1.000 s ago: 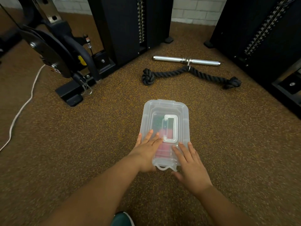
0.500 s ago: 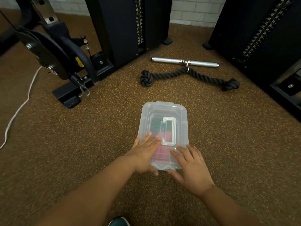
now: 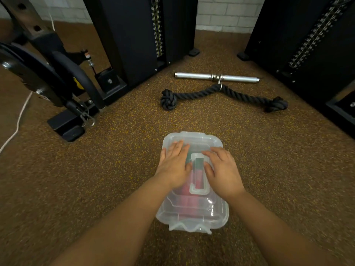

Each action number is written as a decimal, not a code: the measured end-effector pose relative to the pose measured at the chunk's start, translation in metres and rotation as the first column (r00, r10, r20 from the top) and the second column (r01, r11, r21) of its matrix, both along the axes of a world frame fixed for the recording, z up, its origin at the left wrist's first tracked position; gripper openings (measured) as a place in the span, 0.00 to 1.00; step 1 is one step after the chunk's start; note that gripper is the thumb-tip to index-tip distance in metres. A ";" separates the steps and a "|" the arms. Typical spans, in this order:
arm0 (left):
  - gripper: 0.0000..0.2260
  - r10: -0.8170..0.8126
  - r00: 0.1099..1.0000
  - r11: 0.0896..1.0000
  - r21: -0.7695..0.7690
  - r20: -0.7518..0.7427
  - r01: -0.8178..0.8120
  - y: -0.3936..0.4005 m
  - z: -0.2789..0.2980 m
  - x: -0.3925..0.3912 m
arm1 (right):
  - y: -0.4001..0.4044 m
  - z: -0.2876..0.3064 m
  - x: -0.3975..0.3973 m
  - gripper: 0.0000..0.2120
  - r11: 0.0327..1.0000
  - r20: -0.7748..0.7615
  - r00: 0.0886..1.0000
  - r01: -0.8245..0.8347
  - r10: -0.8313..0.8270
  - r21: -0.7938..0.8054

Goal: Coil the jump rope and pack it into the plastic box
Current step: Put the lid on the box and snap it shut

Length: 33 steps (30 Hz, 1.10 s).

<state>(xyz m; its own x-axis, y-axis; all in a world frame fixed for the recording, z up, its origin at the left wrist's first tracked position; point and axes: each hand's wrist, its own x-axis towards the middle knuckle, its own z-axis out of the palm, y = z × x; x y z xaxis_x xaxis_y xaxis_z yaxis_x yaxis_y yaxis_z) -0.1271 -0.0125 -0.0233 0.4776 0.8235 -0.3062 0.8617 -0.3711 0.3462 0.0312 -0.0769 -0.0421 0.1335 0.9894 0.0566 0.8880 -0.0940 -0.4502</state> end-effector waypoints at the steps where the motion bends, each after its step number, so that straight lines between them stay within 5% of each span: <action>1: 0.28 0.005 1.000 1.000 0.009 0.001 -0.005 0.006 -0.003 0.004 | 0.008 -0.002 0.002 0.20 1.000 -0.004 1.000 -0.009 0.009 -0.003; 8: 0.26 0.063 0.996 0.977 0.199 0.069 -0.076 0.040 -0.021 0.017 | 0.049 -0.013 0.010 0.18 0.999 -0.056 0.998 -0.023 0.024 0.033; 12: 0.23 0.151 0.985 0.965 0.202 0.082 -0.165 0.066 -0.023 0.020 | 0.067 -0.010 0.014 0.17 0.997 -0.223 0.972 0.071 -0.075 -0.022; 15: 0.22 0.275 0.960 0.962 -0.016 0.053 -0.274 0.088 -0.015 0.024 | 0.084 -0.006 0.019 0.17 0.938 -0.440 0.839 0.215 -0.320 -0.271; 20: 0.34 0.408 0.912 0.849 -0.356 -0.027 -0.390 0.116 -0.007 0.026 | 0.098 0.000 0.035 0.16 0.812 -0.717 0.398 0.152 -0.573 -0.564; 25: 0.51 0.442 0.896 0.765 -0.503 -0.041 -0.401 0.123 -0.005 0.025 | 0.104 -0.008 0.045 0.16 0.789 -0.741 0.352 -0.013 -0.572 -0.615; 29: 0.48 0.520 0.823 0.766 -0.551 0.227 -0.332 0.117 -0.015 0.021 | 0.104 -0.013 0.045 0.24 0.862 -0.840 0.209 0.033 -0.501 -0.506; 31: 0.51 0.567 0.750 0.777 -0.523 0.340 -0.350 0.110 -0.023 0.021 | 0.103 -0.014 0.044 0.27 0.902 -0.861 0.281 0.043 -0.423 -0.429; 33: 0.39 0.521 0.765 0.834 -0.416 0.379 -0.362 0.104 -0.029 0.020 | 0.103 -0.013 0.042 0.29 0.921 -0.821 0.457 -0.007 -0.343 -0.389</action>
